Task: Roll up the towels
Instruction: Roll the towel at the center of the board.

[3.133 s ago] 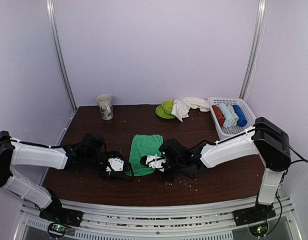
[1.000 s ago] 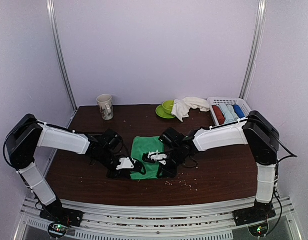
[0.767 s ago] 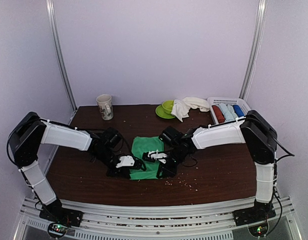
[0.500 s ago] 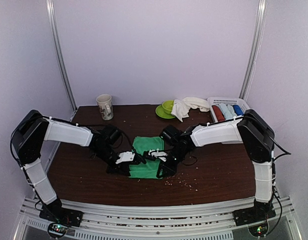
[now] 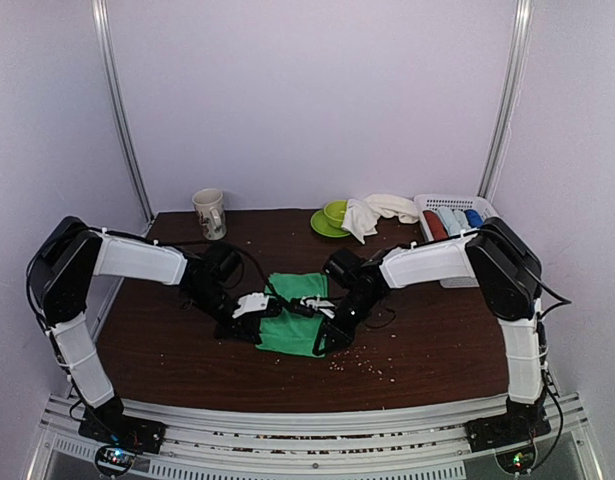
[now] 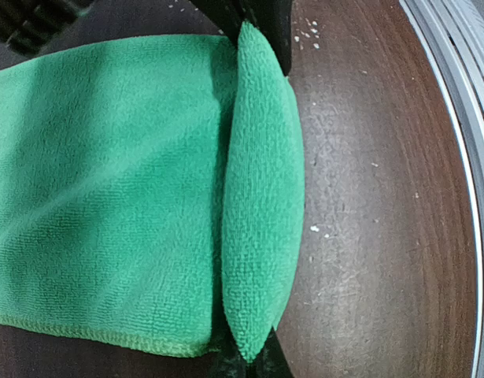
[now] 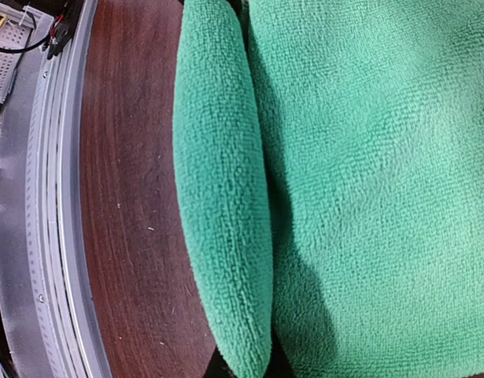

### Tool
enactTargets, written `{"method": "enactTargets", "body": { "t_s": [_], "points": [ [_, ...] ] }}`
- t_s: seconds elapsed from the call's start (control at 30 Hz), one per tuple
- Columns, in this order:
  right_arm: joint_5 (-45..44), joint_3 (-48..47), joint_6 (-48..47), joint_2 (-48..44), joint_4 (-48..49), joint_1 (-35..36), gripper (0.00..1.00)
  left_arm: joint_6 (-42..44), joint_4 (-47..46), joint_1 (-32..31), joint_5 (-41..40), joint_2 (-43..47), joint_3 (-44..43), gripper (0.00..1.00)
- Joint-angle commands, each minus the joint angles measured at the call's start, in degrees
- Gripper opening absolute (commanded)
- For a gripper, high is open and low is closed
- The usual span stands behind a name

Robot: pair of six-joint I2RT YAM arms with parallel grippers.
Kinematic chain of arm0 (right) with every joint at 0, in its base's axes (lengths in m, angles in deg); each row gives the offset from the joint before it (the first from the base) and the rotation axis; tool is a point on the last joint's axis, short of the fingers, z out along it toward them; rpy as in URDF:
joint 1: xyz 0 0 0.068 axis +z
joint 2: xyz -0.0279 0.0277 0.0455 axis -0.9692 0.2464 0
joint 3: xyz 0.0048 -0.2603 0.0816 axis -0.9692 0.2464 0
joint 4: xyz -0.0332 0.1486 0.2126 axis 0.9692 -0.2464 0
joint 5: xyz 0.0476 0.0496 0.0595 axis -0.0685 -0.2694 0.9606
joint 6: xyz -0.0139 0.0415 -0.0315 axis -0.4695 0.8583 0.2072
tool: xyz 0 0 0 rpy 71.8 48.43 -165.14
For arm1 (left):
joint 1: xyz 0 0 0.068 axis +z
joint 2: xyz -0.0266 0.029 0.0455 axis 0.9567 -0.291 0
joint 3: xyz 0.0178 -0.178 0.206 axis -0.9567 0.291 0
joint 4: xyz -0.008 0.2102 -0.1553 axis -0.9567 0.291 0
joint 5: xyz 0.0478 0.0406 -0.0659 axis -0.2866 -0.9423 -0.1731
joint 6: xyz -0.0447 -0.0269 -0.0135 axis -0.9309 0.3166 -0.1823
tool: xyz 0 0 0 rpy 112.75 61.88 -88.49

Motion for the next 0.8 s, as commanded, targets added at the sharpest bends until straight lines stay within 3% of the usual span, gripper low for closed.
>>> {"method": "enactTargets", "body": {
  "t_s": [0.0,0.2,0.4,0.53,0.77],
  "points": [
    [-5.6,0.9,0.2,6.7,-6.8,-2.0,0.00,-2.4,-0.5,1.4,-2.1,-1.6,-1.6,0.03],
    [-4.1,-0.9,0.3,9.7,-8.5,-3.5,0.00,-3.2,-0.6,1.4,-3.7,-2.6,-1.9,0.11],
    [-3.1,-1.7,0.3,11.3,-9.7,-4.3,0.00,-5.2,-3.8,2.3,-7.3,0.2,-0.8,0.38],
    [-2.7,-2.6,0.4,12.1,-10.2,-4.5,0.00,-5.8,-8.1,2.9,-10.2,5.3,1.5,0.43],
    [-2.1,-3.3,0.8,13.1,-10.6,-5.0,0.00,-2.2,-22.6,2.0,-12.7,19.7,13.5,0.54]
  ]
}}
